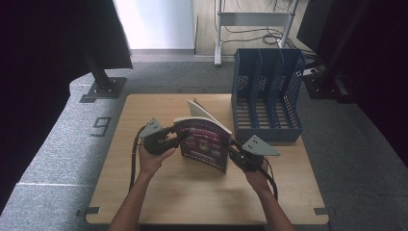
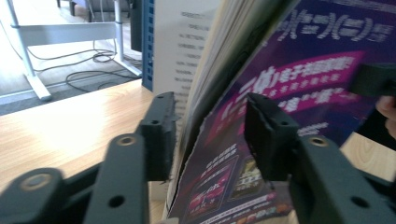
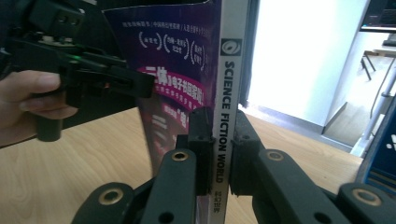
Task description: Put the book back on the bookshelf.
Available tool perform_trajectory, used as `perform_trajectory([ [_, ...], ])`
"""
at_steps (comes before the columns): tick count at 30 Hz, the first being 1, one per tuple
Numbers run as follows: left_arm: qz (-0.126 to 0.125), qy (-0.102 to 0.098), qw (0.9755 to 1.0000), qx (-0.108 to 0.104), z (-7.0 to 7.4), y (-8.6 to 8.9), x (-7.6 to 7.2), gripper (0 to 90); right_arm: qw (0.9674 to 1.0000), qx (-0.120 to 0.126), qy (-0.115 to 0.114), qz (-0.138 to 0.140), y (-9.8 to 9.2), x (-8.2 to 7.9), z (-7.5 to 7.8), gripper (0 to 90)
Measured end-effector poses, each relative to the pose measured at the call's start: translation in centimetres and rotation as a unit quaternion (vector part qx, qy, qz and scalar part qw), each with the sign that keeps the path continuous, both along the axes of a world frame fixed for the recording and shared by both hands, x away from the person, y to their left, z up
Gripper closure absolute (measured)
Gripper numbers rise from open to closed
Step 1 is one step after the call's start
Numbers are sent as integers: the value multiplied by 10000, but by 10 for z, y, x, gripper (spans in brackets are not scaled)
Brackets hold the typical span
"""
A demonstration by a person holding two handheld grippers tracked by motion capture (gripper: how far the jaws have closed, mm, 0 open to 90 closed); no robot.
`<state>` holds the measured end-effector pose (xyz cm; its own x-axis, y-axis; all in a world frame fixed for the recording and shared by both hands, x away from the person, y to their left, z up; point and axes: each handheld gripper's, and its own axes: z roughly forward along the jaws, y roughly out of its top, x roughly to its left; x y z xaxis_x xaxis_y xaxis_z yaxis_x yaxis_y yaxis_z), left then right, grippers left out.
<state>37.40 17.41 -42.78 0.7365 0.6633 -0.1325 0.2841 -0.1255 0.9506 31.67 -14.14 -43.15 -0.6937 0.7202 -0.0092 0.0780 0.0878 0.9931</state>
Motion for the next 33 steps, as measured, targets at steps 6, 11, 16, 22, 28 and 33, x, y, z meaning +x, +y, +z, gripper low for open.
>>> perform_trajectory([
  [6,81,27,10000,11,3,-1,5,470,9999,-41,-10,116,0,-3,0,811],
  [11,85,61,9999,36,6,-2,12,447,9997,-93,-49,224,1,-4,1,811],
  [16,27,11,10000,30,9,-8,14,430,9996,-153,-90,239,2,-4,1,811],
  [22,4,21,10000,2,10,-9,15,426,9996,-140,-55,241,1,-4,2,798],
  [28,-36,50,10000,-5,9,-8,15,408,9995,-205,-89,229,2,-5,3,801],
  [33,-51,32,10000,-26,8,-9,16,368,9995,-189,-68,236,2,-5,3,803],
])
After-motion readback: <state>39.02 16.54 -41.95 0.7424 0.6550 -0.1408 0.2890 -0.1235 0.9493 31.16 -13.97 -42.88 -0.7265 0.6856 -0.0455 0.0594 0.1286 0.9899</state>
